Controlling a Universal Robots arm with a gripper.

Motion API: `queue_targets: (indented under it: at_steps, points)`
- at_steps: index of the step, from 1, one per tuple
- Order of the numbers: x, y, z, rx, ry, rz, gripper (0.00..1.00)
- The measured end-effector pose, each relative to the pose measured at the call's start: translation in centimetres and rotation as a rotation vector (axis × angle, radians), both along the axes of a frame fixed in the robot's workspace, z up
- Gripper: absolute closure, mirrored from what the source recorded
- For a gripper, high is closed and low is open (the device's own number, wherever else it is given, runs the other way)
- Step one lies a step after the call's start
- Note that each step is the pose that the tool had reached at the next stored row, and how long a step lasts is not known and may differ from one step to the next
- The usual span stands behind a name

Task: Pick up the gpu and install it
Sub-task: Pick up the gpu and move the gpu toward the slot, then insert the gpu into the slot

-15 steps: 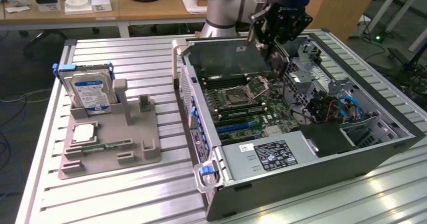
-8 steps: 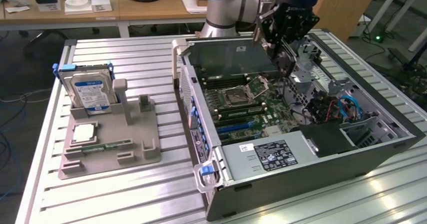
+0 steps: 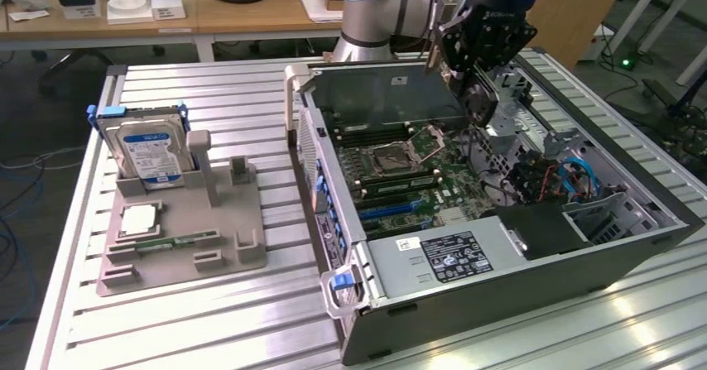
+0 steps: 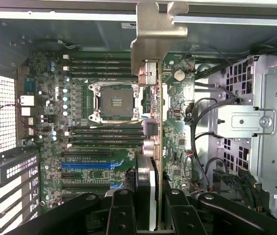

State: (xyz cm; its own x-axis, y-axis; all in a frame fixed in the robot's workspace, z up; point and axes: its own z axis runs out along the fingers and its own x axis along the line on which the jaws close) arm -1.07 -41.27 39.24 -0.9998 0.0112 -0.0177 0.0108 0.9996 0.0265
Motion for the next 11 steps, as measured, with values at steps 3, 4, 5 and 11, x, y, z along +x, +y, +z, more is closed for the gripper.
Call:
queue_targets:
  at_steps: [3,4,5,11]
  points:
    - [0.0,0.0,0.0,0.0,0.0,0.0,0.72]
    - [0.0,0.0,0.0,0.0,0.0,0.0,0.72]
    - [0.0,0.0,0.0,0.0,0.0,0.0,0.72]
    - [0.0,0.0,0.0,0.0,-0.0001,0.002,0.72]
